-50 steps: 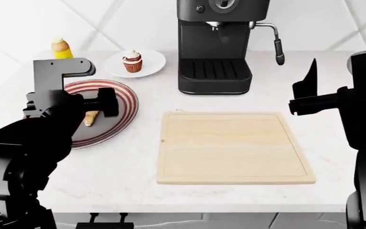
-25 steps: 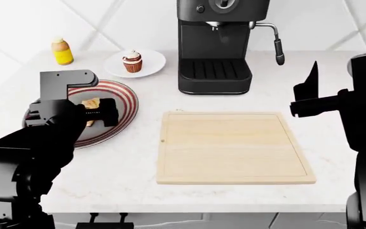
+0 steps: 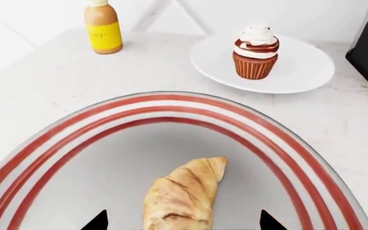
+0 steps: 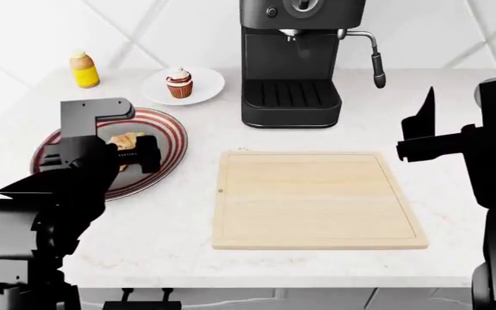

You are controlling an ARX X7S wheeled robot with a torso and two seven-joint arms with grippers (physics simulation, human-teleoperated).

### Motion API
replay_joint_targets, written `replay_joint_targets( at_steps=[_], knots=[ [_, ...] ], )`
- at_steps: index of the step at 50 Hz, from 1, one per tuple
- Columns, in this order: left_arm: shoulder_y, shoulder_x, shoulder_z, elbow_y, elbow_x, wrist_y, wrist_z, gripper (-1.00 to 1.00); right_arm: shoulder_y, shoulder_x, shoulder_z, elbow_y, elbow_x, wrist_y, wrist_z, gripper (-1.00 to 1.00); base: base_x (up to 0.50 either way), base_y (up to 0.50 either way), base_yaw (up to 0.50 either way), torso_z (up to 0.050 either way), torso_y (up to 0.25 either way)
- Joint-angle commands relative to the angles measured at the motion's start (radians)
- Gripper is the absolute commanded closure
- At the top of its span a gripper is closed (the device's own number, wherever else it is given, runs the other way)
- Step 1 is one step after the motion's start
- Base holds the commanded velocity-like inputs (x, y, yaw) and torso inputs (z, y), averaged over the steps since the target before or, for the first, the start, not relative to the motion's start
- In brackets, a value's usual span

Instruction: From the different types of pastries on the counter, select a croissant and place it on the cutting board. Then retrieve a jar of jam from the cabinet and place it alongside the croissant on the cutting board.

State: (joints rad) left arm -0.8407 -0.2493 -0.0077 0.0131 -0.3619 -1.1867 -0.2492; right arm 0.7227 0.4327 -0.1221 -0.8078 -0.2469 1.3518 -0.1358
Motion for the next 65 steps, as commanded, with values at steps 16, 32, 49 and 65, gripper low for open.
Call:
replay_joint_targets(
  at_steps=[16,32,49,65],
  knots=[
    [0.004,0.001,0.004,-0.054,-0.004,0.027,0.0,1.0,-0.019,0.0,0.018,0.004,-0.002,-0.012,-0.002,-1.0,0.0,0.0,0.0,0.0,0.0],
    [-0.025,-0.002,-0.061,0.116,-0.071,-0.073,-0.015,1.0,-0.014,0.001,0.018,0.001,-0.006,-0.006,-0.003,-1.0,0.0,0.0,0.0,0.0,0.0],
    [-0.082,0.053,-0.134,0.495,-0.622,-0.382,-0.292,1.0,-0.009,0.018,0.034,-0.043,-0.009,0.032,-0.023,-1.0,0.0,0.0,0.0,0.0,0.0],
    [-0.002,0.162,0.015,0.5,-1.038,-0.354,-0.617,1.0,-0.057,0.005,0.098,-0.057,-0.001,0.0,-0.038,-1.0,0.0,0.0,0.0,0.0,0.0]
  ],
)
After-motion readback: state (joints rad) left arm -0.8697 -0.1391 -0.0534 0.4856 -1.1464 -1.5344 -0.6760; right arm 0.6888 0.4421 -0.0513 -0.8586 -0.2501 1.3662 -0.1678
